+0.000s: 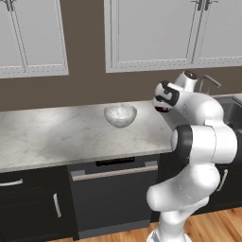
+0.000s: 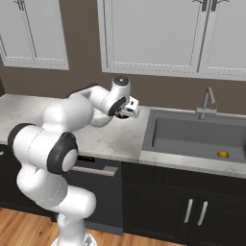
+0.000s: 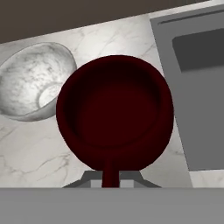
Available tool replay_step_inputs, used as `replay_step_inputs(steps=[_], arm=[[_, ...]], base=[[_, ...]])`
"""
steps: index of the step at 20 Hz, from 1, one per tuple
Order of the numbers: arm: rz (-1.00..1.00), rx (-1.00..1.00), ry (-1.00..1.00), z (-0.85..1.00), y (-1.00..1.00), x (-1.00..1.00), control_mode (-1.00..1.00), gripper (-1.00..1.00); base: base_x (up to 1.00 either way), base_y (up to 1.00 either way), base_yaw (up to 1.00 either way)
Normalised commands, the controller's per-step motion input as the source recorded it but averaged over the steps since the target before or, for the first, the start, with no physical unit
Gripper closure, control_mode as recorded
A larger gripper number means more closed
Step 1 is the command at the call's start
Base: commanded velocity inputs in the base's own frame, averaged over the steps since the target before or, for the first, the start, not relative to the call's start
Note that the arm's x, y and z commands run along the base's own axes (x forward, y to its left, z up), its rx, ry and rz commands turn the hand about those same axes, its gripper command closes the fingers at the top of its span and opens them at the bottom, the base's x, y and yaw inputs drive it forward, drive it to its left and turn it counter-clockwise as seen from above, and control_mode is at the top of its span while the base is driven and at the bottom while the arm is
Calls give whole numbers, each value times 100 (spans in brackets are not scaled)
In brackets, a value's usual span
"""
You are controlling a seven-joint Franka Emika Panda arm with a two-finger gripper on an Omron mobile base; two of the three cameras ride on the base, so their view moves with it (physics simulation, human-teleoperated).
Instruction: Clear the mugs and bowl far away from the sink.
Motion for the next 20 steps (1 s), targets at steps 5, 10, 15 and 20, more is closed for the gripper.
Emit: replay_step_inputs(steps=[5, 10, 15, 20], arm=[[0, 0, 0, 49, 5, -56, -100, 100], [0, 0, 0, 9, 0, -11, 100, 100], [0, 0, 0, 0, 0, 0, 100, 100], [0, 0, 0, 0, 0, 0, 100, 100]], base=[[0, 0, 0], [-51, 6, 3], [-65, 32, 37], [-62, 37, 56]])
